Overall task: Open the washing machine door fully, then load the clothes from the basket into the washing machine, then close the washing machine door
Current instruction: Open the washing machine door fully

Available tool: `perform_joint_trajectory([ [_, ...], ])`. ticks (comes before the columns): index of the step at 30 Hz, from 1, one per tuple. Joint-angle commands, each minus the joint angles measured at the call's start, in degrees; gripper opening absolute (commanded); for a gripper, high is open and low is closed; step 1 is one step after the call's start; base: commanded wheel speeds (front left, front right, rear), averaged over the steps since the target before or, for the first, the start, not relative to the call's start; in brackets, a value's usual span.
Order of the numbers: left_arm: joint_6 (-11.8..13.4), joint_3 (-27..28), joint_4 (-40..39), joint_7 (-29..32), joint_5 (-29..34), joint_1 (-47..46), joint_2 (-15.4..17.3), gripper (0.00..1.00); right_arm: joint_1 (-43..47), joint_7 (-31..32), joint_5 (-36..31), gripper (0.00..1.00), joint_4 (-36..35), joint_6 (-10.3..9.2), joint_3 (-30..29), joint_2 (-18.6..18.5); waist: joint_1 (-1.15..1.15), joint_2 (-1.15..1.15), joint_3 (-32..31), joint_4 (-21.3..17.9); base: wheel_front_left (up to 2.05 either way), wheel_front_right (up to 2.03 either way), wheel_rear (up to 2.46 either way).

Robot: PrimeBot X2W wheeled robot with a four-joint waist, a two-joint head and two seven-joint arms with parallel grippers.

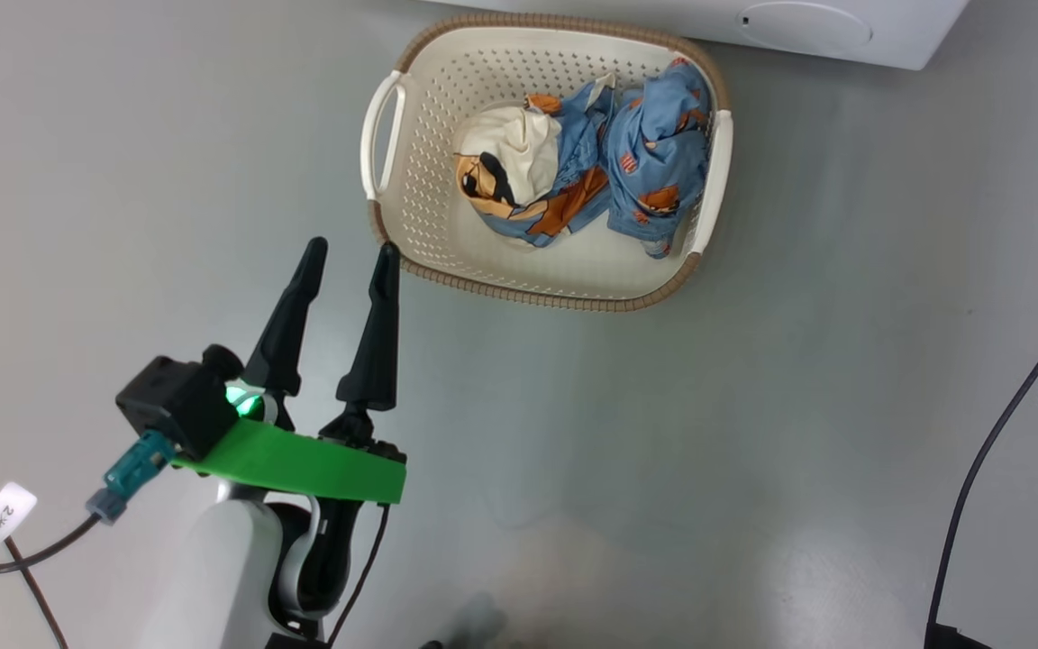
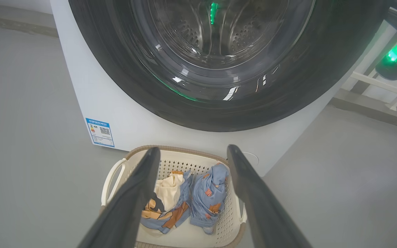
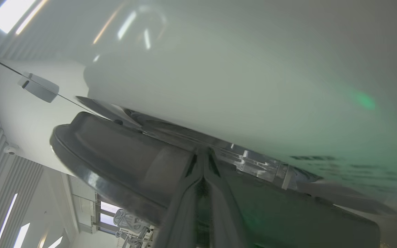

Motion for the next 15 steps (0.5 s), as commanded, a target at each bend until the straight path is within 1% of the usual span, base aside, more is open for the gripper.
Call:
perform_joint_trajectory([
  [1, -0.1, 1.5, -1.7, -0.4, -0.3, -0.3, 1.6, 1.0, -1.1, 0.3, -0.7, 0.0, -1.1, 0.08, 0.9, 1.8, 0.0, 0.0, 0.9, 0.8, 0.0, 0.0, 0.0],
  [8, -0.1, 1.3, -2.0, -0.4, -1.1, -0.9, 1.6, 1.0, -2.4, 0.4, -1.2, 0.0, -0.7, 0.08, 2.0, 2.4, 0.0, 0.0, 1.6, 1.2, 0.0, 0.0, 0.0],
  [15, -0.1, 1.2, -1.5, -0.4, -0.9, -0.5, 1.6, 1.0, 0.1, 0.9, -1.2, 0.0, -1.9, 0.08, 3.3, 2.3, 0.0, 0.0, 0.3, 0.8, 0.0, 0.0, 0.0],
])
